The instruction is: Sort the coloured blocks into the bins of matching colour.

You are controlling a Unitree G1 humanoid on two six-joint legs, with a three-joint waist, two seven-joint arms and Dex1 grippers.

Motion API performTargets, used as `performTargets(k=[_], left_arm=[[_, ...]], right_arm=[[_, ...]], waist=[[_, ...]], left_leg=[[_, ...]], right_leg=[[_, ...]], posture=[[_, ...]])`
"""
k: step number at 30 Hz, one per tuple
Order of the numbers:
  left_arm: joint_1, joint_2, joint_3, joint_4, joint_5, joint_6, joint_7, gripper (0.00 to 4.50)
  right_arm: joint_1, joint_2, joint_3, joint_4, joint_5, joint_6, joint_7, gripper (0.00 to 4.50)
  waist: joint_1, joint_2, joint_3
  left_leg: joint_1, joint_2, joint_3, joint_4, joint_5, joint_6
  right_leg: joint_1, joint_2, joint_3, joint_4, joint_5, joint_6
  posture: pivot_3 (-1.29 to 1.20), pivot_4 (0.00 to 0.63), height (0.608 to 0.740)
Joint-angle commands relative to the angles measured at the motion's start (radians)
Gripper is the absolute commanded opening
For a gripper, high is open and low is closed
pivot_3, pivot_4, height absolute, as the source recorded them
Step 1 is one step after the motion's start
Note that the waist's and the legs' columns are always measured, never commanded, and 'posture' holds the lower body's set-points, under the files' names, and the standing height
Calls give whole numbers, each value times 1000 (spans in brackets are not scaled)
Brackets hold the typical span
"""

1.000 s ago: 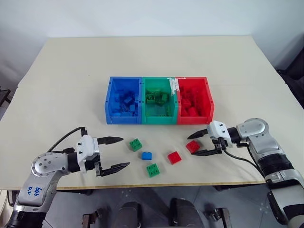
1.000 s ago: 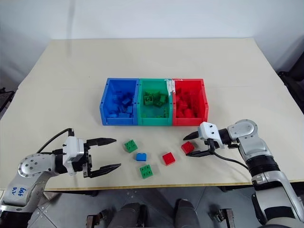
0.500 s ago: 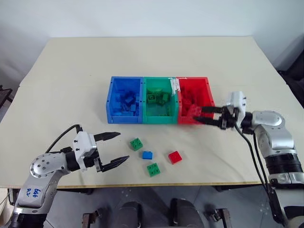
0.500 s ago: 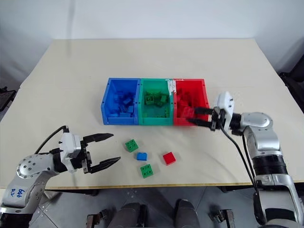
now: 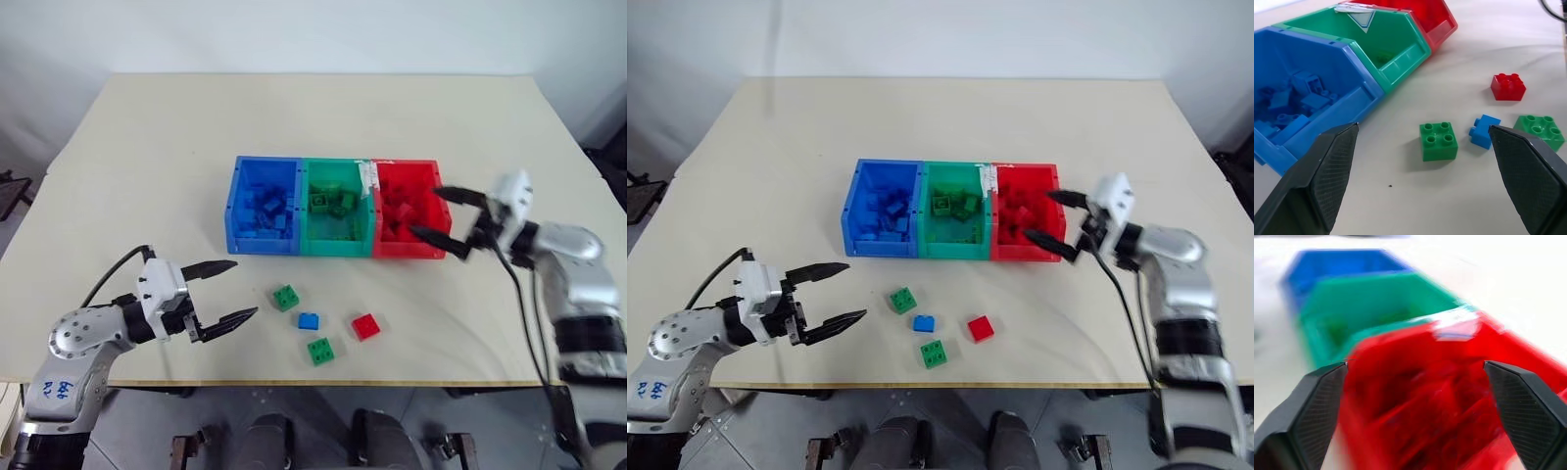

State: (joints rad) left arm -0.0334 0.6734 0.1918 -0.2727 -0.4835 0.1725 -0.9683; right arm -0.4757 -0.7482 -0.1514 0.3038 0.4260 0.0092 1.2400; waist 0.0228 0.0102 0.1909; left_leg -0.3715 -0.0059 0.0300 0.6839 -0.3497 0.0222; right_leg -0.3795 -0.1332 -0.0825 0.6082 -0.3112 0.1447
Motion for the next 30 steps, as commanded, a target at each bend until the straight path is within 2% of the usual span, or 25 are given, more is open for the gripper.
performTargets(k=[1, 4, 8, 12, 18, 23, 26, 30], left_arm=[[-42, 9, -37, 24, 13, -35, -51, 4500], [-74, 14, -76, 49, 38, -62, -91, 4500], [-94, 21, -108, 74, 50, -84, -136, 4500], [-68, 47, -86, 57, 1, -16, -153, 4500], [45, 64, -17, 19, 11, -57, -136, 4500], [163, 58, 52, -42, 12, -59, -92, 4500], [195, 54, 64, -66, 15, -61, -73, 4500], [209, 47, 67, -83, 13, -64, -55, 4500]], right_arm=[[161, -104, -84, -116, 37, -17, 106, 4481], [260, -169, -107, -114, 17, -74, 168, 4481], [266, -168, -72, -87, 3, -127, 210, 4481], [201, -115, 70, -166, -13, -74, 252, 4481], [46, 16, 345, -186, -146, -30, 280, 4481], [-24, 114, 463, -152, -216, -5, 253, 4481], [-42, 138, 474, -124, -238, -35, 243, 3902], [-49, 127, 450, -98, -234, -97, 260, 2605]], waist=[[2, 0, 0], [-1, 0, 0], [-25, 0, 0], [-38, 0, 0], [-46, 0, 0], [-41, 0, 0], [-31, 0, 0], [-25, 0, 0]], left_leg=[[1, 0, 1, 0, 0, 0], [3, 0, 4, 0, 0, 0], [7, 2, 7, 0, 0, 0], [10, 4, 8, 0, 1, -1], [9, 3, 6, 0, 0, -1], [5, 2, 3, 0, 0, -1], [3, 1, 0, 0, 0, -1], [3, 1, 0, 0, 0, -1]], right_leg=[[1, 0, 0, 0, 0, 0], [3, 0, 0, -1, 0, 1], [3, 1, 3, 0, 1, 1], [3, 2, 4, 3, 1, 1], [3, 0, 4, 2, 1, 1], [1, -2, 2, 1, 1, 0], [1, -3, 1, 0, 1, 0], [1, -2, -1, 0, 1, 0]], posture=[[0, 150, 740], [0, 150, 740], [0, 150, 740], [0, 150, 740], [0, 150, 740], [0, 150, 740], [0, 150, 740], [0, 150, 740]])
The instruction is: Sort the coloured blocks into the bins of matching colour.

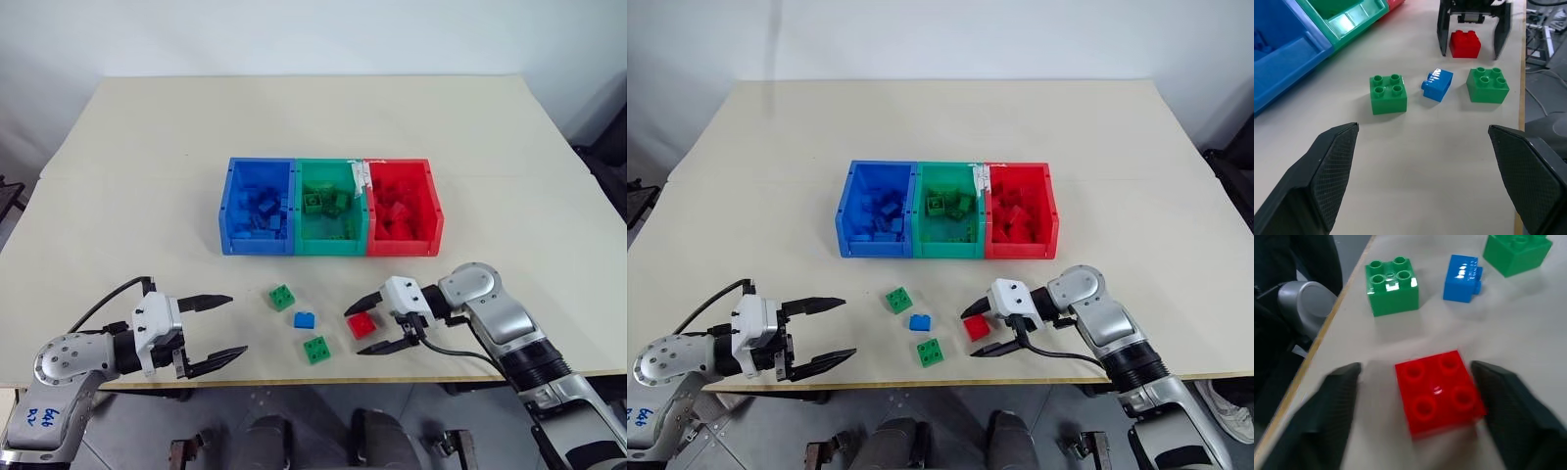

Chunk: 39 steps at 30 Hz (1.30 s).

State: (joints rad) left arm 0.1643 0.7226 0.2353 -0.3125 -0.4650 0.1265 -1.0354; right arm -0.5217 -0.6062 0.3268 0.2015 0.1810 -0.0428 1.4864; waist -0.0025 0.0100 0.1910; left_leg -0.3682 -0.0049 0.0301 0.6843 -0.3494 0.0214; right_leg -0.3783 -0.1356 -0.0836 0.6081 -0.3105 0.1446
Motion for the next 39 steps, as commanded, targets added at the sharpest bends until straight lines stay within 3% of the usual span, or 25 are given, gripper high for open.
performTargets(k=[1, 3, 4, 8, 12, 17, 20, 25, 29, 36, 39], left_arm=[[15, -3, 23, -47, -6, -19, 15, 4500], [8, -8, 14, -44, -6, -20, 20, 4500], [3, -11, 9, -42, -8, -20, 21, 4500], [-64, -33, -7, -9, -2, -32, 44, 4500], [-133, -54, -17, 10, -12, -15, 66, 4500], [-145, -54, -28, 20, -7, -14, 57, 4500], [-150, -54, -29, 25, -2, -17, 62, 4500], [-137, -48, -23, 16, -6, -11, 67, 4500], [-124, -49, -27, 8, -5, -10, 71, 4500], [-131, -28, -51, 24, -2, -14, 27, 4500], [-133, -8, -43, 57, 12, -21, 10, 4500]], right_arm=[[-3, -23, -35, 6, 16, -62, 23, 2252], [-9, -36, -86, 14, 44, -71, 7, 1589], [-10, -41, -115, 13, 63, -55, -9, 1465], [-13, -48, -249, -17, 176, 72, -82, 1465], [-75, -25, -376, 40, 220, 178, -262, 1465], [-194, 20, -418, 203, 157, 129, -432, 1465], [-232, 37, -418, 248, 159, 157, -445, 1465], [-243, 40, -414, 281, 122, 107, -475, 3086], [-194, 12, -433, 213, 153, 88, -418, 4394], [44, -161, -519, 3, 278, 103, -171, 4456], [181, -250, -539, -29, 266, 14, -55, 4456]], waist=[[0, 0, 0], [-1, 0, 0], [-1, 0, 0], [2, 0, 0], [0, 0, 0], [-9, 0, 0], [-11, 0, 0], [-5, 0, 0], [-3, 0, 0], [10, 0, 0], [11, 0, 0]], left_leg=[[0, 0, 0, 0, 0, 0], [0, 0, 0, 0, 0, 0], [0, 0, 0, 0, 0, 0], [0, 0, 0, 0, 0, 0], [0, 0, 0, 0, 0, 0], [0, 1, 3, -1, 0, 0], [-1, 1, 4, -1, 0, 0], [-2, 0, 4, -1, 0, 0], [-2, 1, 5, -1, 0, 0], [-3, 0, 4, -1, 0, 1], [-2, 0, 5, -1, 0, 1]], right_leg=[[0, 0, 0, 0, 0, 0], [0, 0, 0, 0, 0, 0], [0, 0, 0, 0, 0, 0], [0, 0, -1, 0, 0, 0], [0, 0, -1, 1, 0, 0], [-2, 2, 0, 1, 0, 0], [-3, 2, 1, 2, 0, 0], [-4, 1, 2, 2, 0, 0], [-5, 2, 2, 3, 0, 0], [-4, 1, 2, 2, 0, 0], [-3, 2, 2, 1, 0, 0]], posture=[[0, 150, 740], [0, 150, 740], [0, 150, 740], [0, 150, 740], [0, 150, 740], [0, 150, 740], [0, 150, 740], [0, 150, 740], [0, 150, 740], [0, 150, 740], [0, 150, 740]])
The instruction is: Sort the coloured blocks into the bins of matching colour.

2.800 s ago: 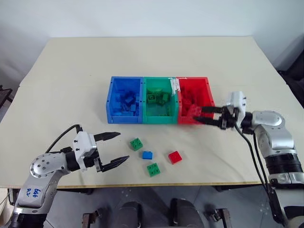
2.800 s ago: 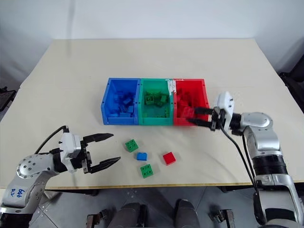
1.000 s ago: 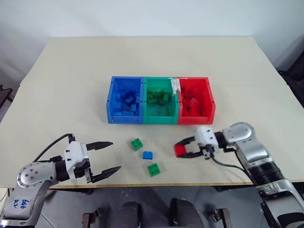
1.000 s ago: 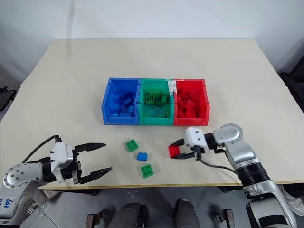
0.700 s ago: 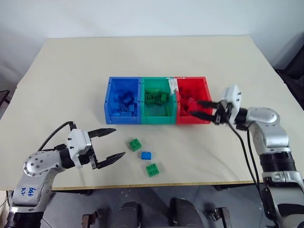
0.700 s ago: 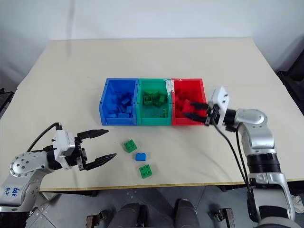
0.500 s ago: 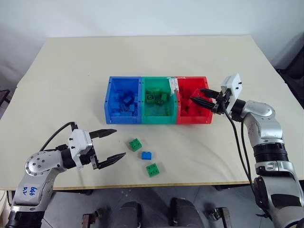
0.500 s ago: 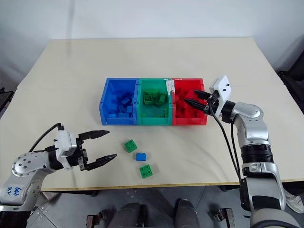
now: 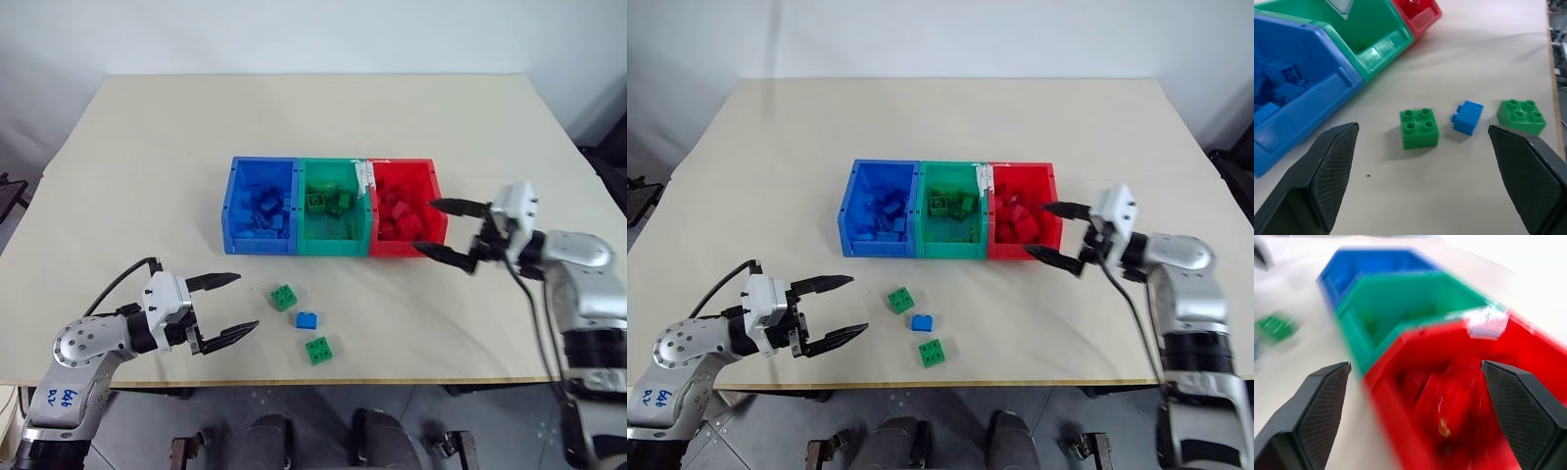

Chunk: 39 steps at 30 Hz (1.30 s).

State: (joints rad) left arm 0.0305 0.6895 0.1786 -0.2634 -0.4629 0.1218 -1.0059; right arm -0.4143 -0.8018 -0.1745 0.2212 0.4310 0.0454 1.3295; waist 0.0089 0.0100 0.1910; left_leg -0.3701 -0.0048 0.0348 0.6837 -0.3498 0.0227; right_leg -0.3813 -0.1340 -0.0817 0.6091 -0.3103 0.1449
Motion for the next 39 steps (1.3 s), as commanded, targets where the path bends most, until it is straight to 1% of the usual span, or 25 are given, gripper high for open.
performTargets(k=[1, 2, 5, 7, 9, 13, 17, 20, 25, 30, 33, 35, 38, 39], left_arm=[[6, 35, 19, 18, 15, -20, -25, 4500], [22, 44, 32, 16, 28, -30, -19, 4500], [127, 73, 68, -74, 17, 1, -18, 4500], [183, 90, 52, -159, -3, 63, -7, 4500], [201, 96, 42, -204, -12, 107, 12, 4500], [65, 53, -168, -285, 88, 244, 118, 4500], [-56, 13, -296, -325, 52, 387, 137, 4500], [-129, -4, -380, -288, 94, 441, 152, 4500], [-191, -11, -456, -263, 109, 474, 128, 4500], [-258, -29, -535, -195, 152, 505, 122, 4500], [-307, -70, -576, -142, 172, 540, 143, 4500], [-324, -76, -603, -121, 197, 527, 137, 4500], [-329, -64, -632, -110, 217, 532, 125, 3931], [-330, -62, -636, -110, 220, 537, 123, 3631]], right_arm=[[121, -72, -51, -65, 17, -97, 122, 4456], [168, -87, -64, -88, 28, -109, 146, 4456], [262, -97, -113, -141, 69, -114, 160, 4456], [313, -98, -127, -166, 70, -120, 155, 4456], [339, -99, -129, -182, 66, -125, 151, 4456], [352, -71, -104, -191, 47, -133, 118, 4456], [337, -67, -86, -204, 46, -123, 97, 4456], [338, -67, -77, -215, 51, -119, 86, 4456], [357, -70, -80, -242, 59, -109, 76, 4456], [376, -67, -81, -263, 58, -105, 63, 4456], [377, -68, -80, -275, 59, -99, 54, 4456], [376, -75, -84, -284, 64, -90, 51, 4456], [373, -83, -91, -292, 68, -81, 51, 4500], [372, -84, -92, -293, 68, -80, 51, 4500]], waist=[[-1, 0, 0], [-4, 0, 0], [-17, 0, 0], [-19, 0, 0], [-11, 0, 0], [15, 0, 0], [14, 0, 0], [11, 1, 0], [14, 1, 0], [19, 1, 0], [19, 1, 0], [17, 1, 0], [16, 1, 0], [16, 1, 0]], left_leg=[[1, 1, 0, 0, 0, 0], [1, 1, 1, 0, 0, 0], [2, 2, 2, -1, 0, 0], [3, 2, 2, -1, 0, 0], [4, 2, 2, -1, 0, 0], [9, 0, 0, 0, 0, 0], [9, 0, 1, 0, 0, 0], [9, 2, 1, -1, -1, -1], [9, 1, 2, -1, 0, -1], [9, 1, 1, 0, 0, 0], [9, 0, 1, 0, 0, 0], [9, 0, 1, 0, 0, 0], [10, 1, 2, 0, 0, 0], [10, 1, 2, 0, 0, 0]], right_leg=[[1, 1, 0, 0, 0, 0], [1, 1, 0, 0, 0, 0], [1, 1, 1, 0, 0, 0], [1, 1, 2, -1, 0, 0], [2, 0, 2, -1, 0, 0], [8, -1, 4, -5, 0, 0], [7, -1, 5, -3, 2, -1], [7, 1, 4, -1, 1, -2], [7, 2, 4, -1, 1, -2], [7, 1, 4, -2, 2, -1], [8, 1, 4, -2, 2, -1], [8, 1, 4, -2, 2, -1], [9, 2, 4, -1, 2, -1], [9, 2, 4, -1, 2, -1]], posture=[[0, 150, 740], [0, 150, 740], [0, 150, 740], [0, 150, 740], [0, 150, 740], [0, 150, 740], [0, 150, 740], [0, 150, 740], [0, 150, 740], [0, 150, 740], [0, 150, 740], [0, 150, 740], [0, 150, 740], [0, 150, 740]])
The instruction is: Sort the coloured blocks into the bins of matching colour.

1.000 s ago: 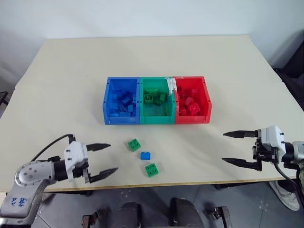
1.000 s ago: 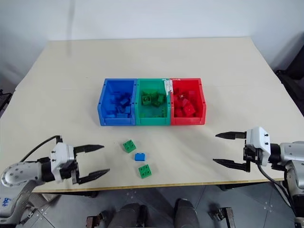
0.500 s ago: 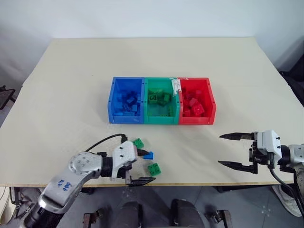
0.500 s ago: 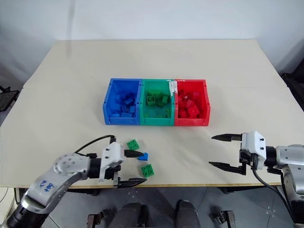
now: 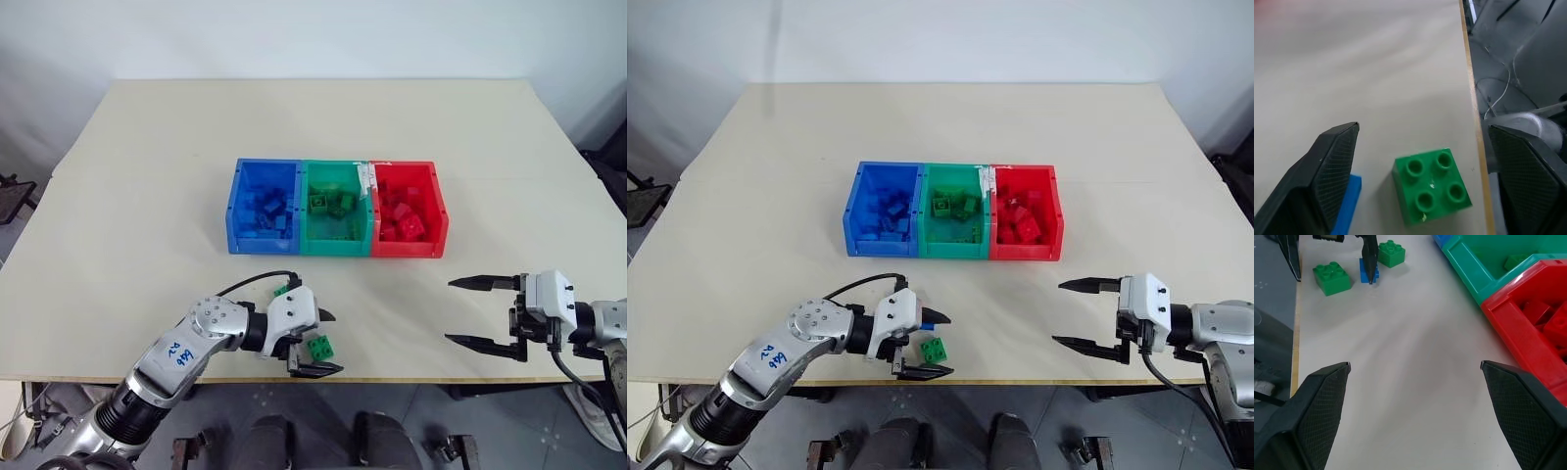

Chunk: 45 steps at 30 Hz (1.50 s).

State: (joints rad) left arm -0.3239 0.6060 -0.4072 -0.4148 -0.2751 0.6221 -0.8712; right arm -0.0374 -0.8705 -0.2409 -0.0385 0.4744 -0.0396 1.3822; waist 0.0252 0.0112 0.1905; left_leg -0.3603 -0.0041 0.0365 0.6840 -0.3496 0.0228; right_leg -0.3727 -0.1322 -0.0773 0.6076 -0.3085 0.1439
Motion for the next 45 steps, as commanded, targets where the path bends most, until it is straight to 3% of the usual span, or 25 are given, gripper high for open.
performTargets(k=[1, 7, 24, 29, 33, 37, 40, 44, 45], left_arm=[[22, 26, -55, 41, 38, 40, -15, 3334], [29, 77, -66, 13, 60, 44, -29, 1582], [95, 76, 94, 14, -1, -119, -42, 1531], [74, 17, 268, 9, -152, -215, -86, 1531], [-79, -63, 360, 129, -147, -238, 11, 1531], [-216, -112, 341, 265, -90, -270, 43, 1531], [-379, -192, 311, 476, -15, -359, 77, 1531], [-501, -261, 295, 666, 16, -453, 35, 1531], [-527, -268, 291, 712, 32, -454, 39, 1881]], right_arm=[[-6, -16, -25, -33, 24, 6, -1, 4500], [-27, -10, -12, -23, 19, 6, -2, 4500], [-64, 33, 30, 20, 5, -18, -14, 4500], [-19, 55, -3, -42, 59, 29, -47, 4500], [37, 113, -75, -126, 111, 76, -181, 4500], [69, 190, -119, -182, 118, 76, -307, 4500], [70, 242, -144, -183, 94, 54, -399, 4500], [74, 256, -140, -187, 71, 35, -430, 4500], [77, 257, -136, -191, 67, 31, -434, 4500]], waist=[[0, 0, 0], [-2, 0, 0], [-3, 0, 0], [2, 0, 0], [7, -1, 0], [3, -1, 0], [5, -1, 0], [3, -1, 0], [2, -1, 0]], left_leg=[[0, 0, 0, 0, 0, 0], [1, 1, 0, 0, 0, 0], [1, 1, 0, 0, 0, 0], [0, 0, -1, 0, 0, 0], [-3, 0, -3, 2, 1, 0], [-4, -1, -2, 3, 1, 0], [-5, -1, -1, 3, 1, 0], [-9, -2, 0, 6, 1, 1], [-9, -2, 0, 6, 1, 1]], right_leg=[[0, 0, 0, 0, 0, 0], [0, 0, 0, -1, 0, 0], [0, 0, 0, -1, 0, 0], [-1, -1, 0, 0, 0, 0], [-1, -1, -3, 0, 0, 0], [-1, -1, -3, 1, 1, 1], [-3, 0, -3, 2, 1, 1], [-4, 1, -4, 1, 1, 2], [-4, 1, -4, 1, 1, 2]], posture=[[0, 150, 740], [0, 150, 740], [0, 150, 740], [0, 150, 740], [0, 150, 740], [0, 150, 740], [0, 150, 740], [0, 150, 740], [0, 150, 740]])
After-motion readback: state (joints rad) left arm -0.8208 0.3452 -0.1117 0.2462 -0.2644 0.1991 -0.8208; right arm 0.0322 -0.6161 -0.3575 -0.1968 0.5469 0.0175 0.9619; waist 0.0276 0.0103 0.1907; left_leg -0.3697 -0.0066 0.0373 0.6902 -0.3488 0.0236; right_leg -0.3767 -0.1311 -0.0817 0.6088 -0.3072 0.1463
